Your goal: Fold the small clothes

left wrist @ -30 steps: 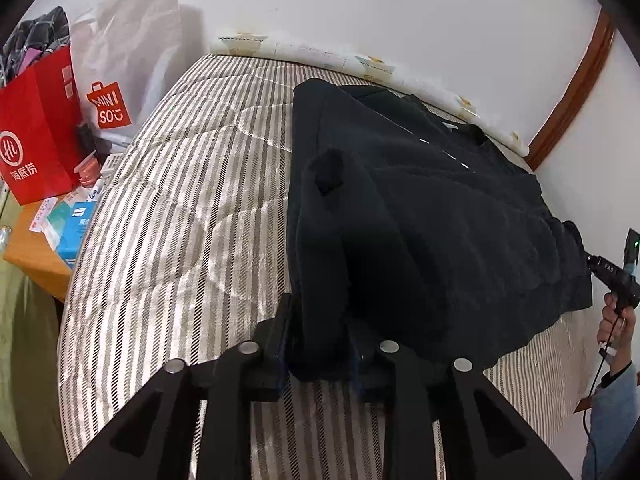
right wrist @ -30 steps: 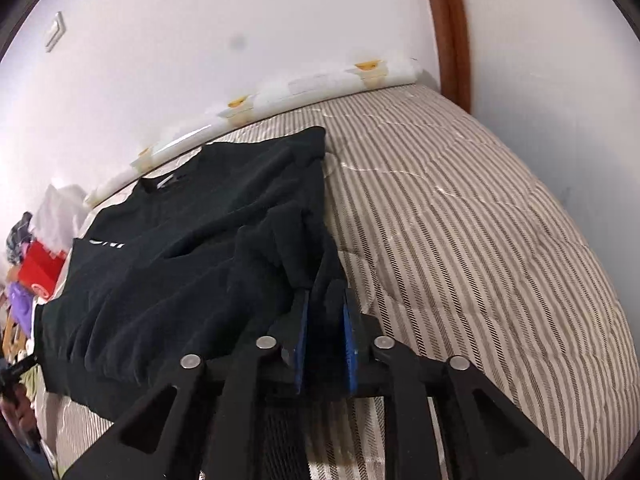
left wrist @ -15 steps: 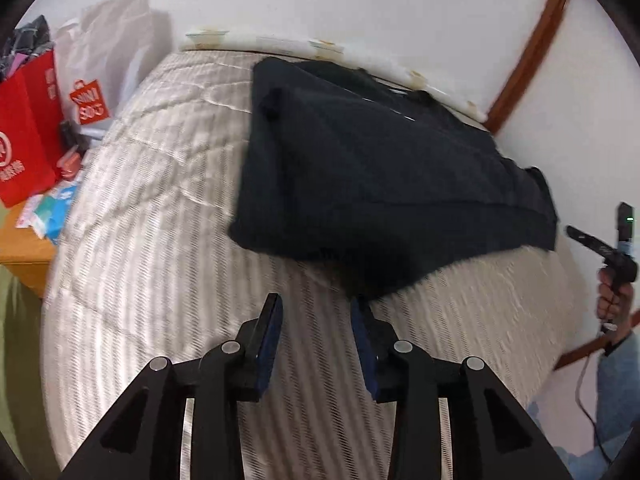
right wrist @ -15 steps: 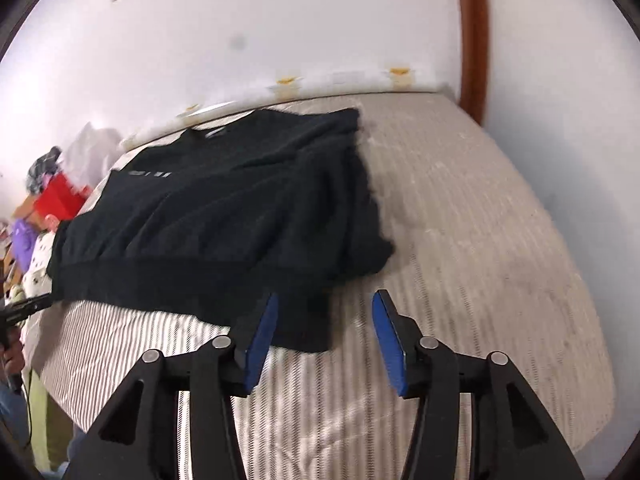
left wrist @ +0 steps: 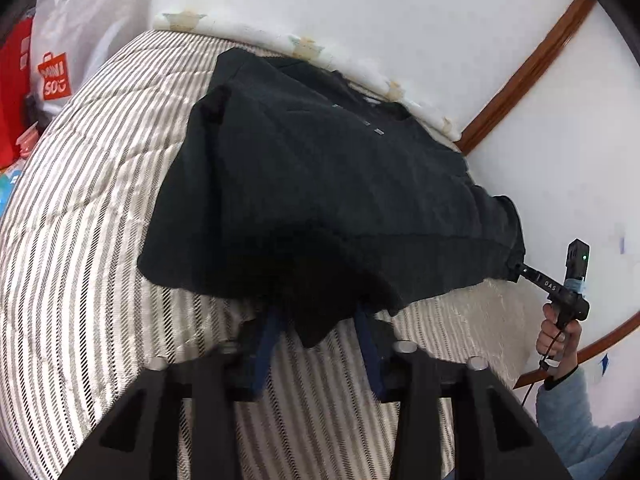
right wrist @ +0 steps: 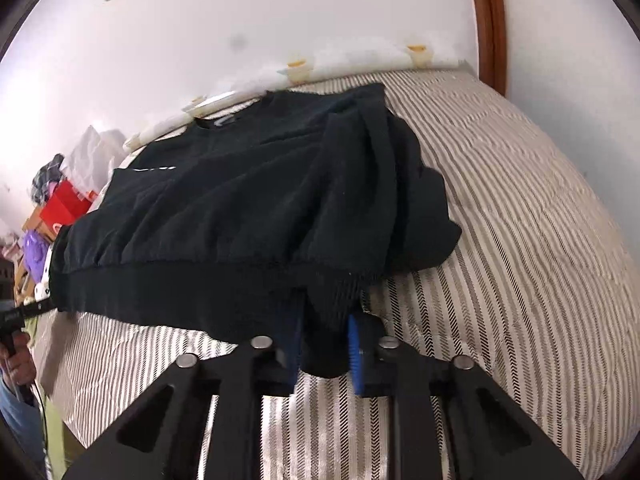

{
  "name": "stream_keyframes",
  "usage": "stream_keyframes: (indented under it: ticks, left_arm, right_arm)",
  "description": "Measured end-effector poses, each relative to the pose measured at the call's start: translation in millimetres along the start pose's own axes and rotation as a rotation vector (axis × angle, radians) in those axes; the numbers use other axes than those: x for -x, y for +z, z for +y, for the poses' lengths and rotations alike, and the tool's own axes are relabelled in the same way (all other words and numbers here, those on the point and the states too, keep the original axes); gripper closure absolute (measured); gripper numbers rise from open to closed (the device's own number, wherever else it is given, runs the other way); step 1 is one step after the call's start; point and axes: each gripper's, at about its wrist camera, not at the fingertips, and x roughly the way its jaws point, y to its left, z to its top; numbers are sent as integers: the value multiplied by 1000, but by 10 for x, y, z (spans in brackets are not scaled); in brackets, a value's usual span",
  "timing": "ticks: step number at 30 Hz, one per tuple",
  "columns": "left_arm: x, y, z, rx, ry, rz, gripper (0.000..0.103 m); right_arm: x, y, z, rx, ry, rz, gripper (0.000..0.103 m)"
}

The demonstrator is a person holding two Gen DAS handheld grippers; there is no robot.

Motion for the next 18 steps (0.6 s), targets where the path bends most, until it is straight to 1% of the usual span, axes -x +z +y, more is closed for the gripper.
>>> stream_keyframes:
  ticks: [1, 2, 5, 8, 10, 12, 15, 17, 18]
  left_arm:
    - [7, 3, -23, -8, 4, -5, 92]
    - [21, 5, -43, -18, 11, -12, 94]
    - [119, 20, -139, -52, 40, -60, 95]
    - [235, 128, -228, -65, 56, -82, 96]
    - [332, 255, -289, -70, 52, -119, 96]
    - [402, 418, -350, -75, 64, -165, 96]
    - [444, 719, -390, -54, 65, -226, 96]
    - [449, 851, -366, -47, 69, -243, 96]
    - [406, 972, -365, -46, 82, -249, 96]
  right_arm:
    - [38, -3, 23, 8, 0, -10, 88]
    - [104, -9, 43, 14, 4, -27, 88]
    - [269, 12, 80, 20, 22, -72, 89]
    - [420, 97, 131, 33, 50, -119, 89]
    - [469, 200, 154, 42, 62, -151, 89]
    - [471, 346, 159, 32, 78, -178, 89]
    - [412, 580, 166, 11, 90, -213, 89]
    - [344, 739, 169, -6, 93, -228, 89]
    - [306, 813, 154, -15, 96, -233, 89]
